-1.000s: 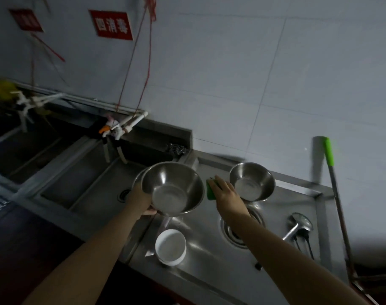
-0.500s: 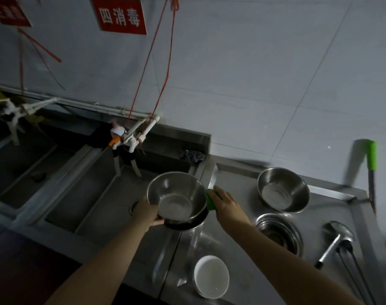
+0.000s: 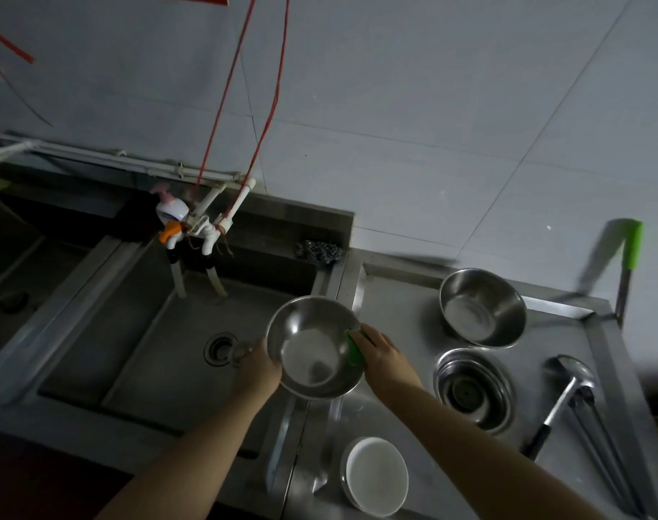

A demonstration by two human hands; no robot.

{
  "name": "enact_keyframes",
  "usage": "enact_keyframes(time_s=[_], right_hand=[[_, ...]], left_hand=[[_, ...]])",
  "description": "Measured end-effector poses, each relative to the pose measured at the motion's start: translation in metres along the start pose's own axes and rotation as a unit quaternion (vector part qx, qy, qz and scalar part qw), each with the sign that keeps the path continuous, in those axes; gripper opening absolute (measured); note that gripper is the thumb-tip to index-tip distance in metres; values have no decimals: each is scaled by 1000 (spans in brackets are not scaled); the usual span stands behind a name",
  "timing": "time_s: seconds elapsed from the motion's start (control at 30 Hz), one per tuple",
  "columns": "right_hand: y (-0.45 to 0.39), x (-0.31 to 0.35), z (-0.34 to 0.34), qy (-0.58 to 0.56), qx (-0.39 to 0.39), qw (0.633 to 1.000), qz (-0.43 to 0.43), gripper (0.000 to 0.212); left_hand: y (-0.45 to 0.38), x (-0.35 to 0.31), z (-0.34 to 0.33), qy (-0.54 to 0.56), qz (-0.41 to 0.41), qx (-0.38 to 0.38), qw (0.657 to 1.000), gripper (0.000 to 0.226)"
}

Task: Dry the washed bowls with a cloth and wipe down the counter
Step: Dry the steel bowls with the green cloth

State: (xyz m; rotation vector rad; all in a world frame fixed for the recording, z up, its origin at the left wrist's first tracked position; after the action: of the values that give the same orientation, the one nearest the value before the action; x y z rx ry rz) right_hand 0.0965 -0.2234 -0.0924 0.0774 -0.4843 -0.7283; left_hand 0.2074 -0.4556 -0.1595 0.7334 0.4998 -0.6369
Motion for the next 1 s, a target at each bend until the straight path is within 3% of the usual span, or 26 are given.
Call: enact_keyframes(time_s=[0.1, 0.3, 0.5, 1.0], right_hand=[[0, -2, -6, 2, 5, 1000, -2, 58], [0, -5, -8, -17, -21, 1000, 6, 54], [5, -8, -6, -28, -48, 998, 17, 51], [18, -7, 1, -18, -33, 999, -16, 53]], left_hand=[[-8, 7, -6, -72, -23, -6, 997, 20], [-24, 14, -8, -44, 3, 13, 999, 24], [-29, 6, -3, -65, 21, -19, 998, 39], [-23, 2, 3, -54, 50, -4, 997, 75]])
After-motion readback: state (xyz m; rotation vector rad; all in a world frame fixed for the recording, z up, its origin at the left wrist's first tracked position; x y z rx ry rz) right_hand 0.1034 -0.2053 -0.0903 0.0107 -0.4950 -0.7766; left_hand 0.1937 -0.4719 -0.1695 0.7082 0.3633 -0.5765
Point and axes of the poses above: each hand's wrist, its own y-axis away from the middle knuckle, its own z-axis out of the back of the hand, x = y × z, the point moved 1 cm from there along -y, towards the middle knuckle, and after that the axes turned 7 degrees about x, right-handed, at the moved point
